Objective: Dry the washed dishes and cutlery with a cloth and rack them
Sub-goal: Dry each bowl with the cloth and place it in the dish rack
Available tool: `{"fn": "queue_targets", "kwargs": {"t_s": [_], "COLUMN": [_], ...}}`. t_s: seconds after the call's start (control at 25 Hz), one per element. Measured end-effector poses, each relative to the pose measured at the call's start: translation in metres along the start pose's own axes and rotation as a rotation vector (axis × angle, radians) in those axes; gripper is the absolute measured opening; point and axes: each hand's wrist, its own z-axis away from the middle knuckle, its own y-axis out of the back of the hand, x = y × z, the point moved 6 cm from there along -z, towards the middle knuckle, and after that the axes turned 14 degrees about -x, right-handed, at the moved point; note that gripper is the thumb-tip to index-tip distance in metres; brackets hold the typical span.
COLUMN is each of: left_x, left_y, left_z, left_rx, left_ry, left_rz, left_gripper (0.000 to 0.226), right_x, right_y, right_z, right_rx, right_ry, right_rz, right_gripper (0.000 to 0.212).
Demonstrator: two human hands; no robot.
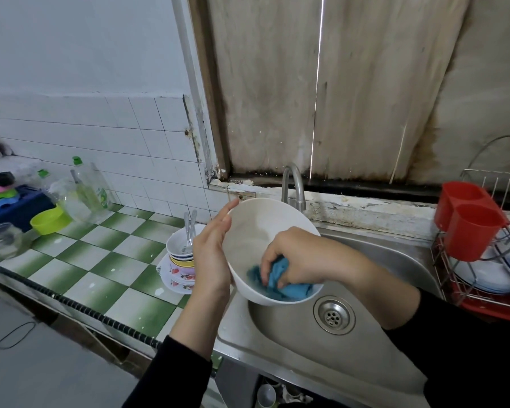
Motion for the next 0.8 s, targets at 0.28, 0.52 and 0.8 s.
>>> {"fn": "queue_targets", "kwargs": {"t_s": [0.28, 0.52, 0.8], "left_x": [-0.015, -0.014, -0.028], "left_y": [0.000, 0.030, 0.015], "left_z": [0.007, 0.011, 0.011], "left_rx": [0.004, 0.128, 0.018], "left_ry": [-0.013, 0.034, 0.060], "left_rz": [-0.058, -0.043, 0.035], "left_gripper": [0.023, 0.028, 0.029], "right_x": [-0.009, -0.004, 0.001], "right_y": [-0.006, -0.021, -0.008], "right_z": [-0.014, -0.011, -0.016], "right_rx": [0.284, 0.005, 0.617], "right_ry": [0.039, -0.109, 0.089], "right_rz": [-0.445, 0.090, -0.867], "right_gripper": [0.031, 0.034, 0.031]}}
